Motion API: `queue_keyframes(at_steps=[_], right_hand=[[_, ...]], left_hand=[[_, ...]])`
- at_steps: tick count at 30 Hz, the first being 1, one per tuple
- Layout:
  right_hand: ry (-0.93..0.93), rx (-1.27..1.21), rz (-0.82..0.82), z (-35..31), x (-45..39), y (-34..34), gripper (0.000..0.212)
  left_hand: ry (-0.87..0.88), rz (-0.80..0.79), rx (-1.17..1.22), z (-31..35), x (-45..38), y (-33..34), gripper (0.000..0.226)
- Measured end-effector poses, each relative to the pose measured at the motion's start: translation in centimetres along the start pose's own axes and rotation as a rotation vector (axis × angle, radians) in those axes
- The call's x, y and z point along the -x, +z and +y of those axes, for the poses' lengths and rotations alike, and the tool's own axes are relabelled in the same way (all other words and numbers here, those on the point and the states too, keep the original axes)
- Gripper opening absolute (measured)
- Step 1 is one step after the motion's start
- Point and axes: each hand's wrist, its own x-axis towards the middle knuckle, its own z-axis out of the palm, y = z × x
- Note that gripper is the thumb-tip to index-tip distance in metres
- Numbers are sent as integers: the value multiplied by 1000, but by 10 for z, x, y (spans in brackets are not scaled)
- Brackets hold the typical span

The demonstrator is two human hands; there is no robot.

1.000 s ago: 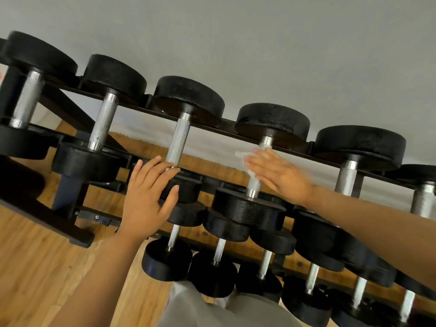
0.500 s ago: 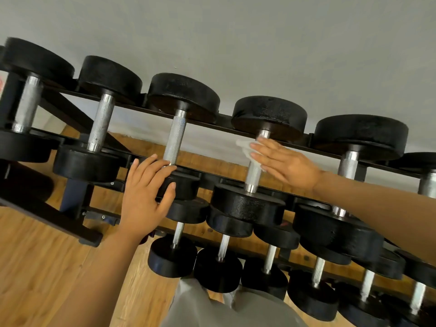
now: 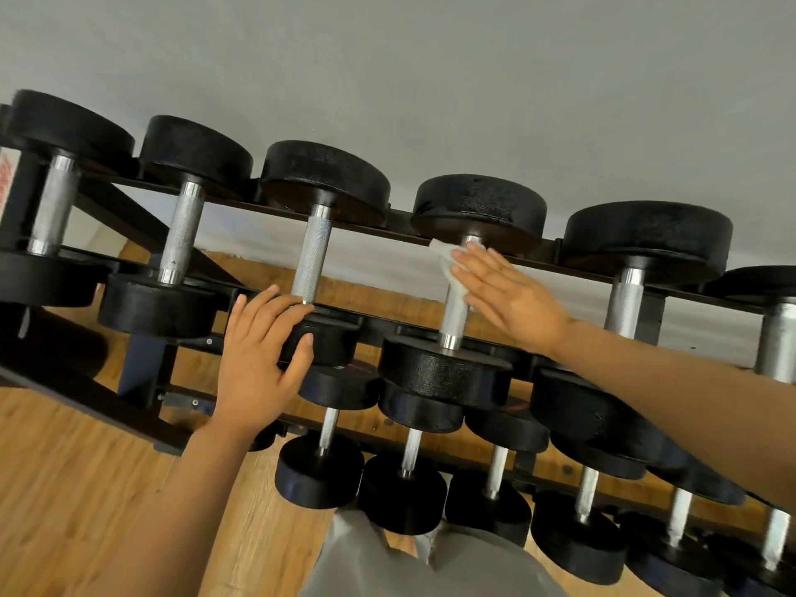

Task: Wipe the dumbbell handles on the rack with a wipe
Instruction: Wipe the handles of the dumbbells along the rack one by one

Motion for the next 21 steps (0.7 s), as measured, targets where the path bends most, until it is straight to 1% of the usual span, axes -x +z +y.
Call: queue_keyframes(at_steps=[1,3,5,7,8,9,12,15,16,19,21], right_hand=[[-48,-57,-53,-8,7,3,41],[-199,-127,-166,-14,17,4,40],[-307,-134,-237,-8,15,-1,39],[-391,-94,-267,3,9,-5,38],[-399,-71,-259,10,5,-6,38],[-365,-51,-227,15,0,-9,38],[-158,5,-67,27,-17,-12,39],[-51,-43,-43,23,-17,-5,42],[-59,-75,-63,18,-11,-2,41],[-209,-181,-192,0,15,3,40],[-272,-220,-244,-4,23,1,39]], left_hand=[[-5,-1,-3,1,0,0,41],[-11,-6,-5,2,1,0,41],[-15,-7,-1,2,0,-1,41],[-17,-10,-2,3,0,-1,42],[-18,-10,-2,4,0,-1,42],[-20,-11,-3,4,0,-1,42],[-27,-18,-6,4,0,-2,42],[-30,-25,-11,4,1,-2,42],[-33,-24,-10,5,1,-2,42],[-37,-21,-11,5,1,-2,42],[-40,-22,-12,6,1,-1,42]])
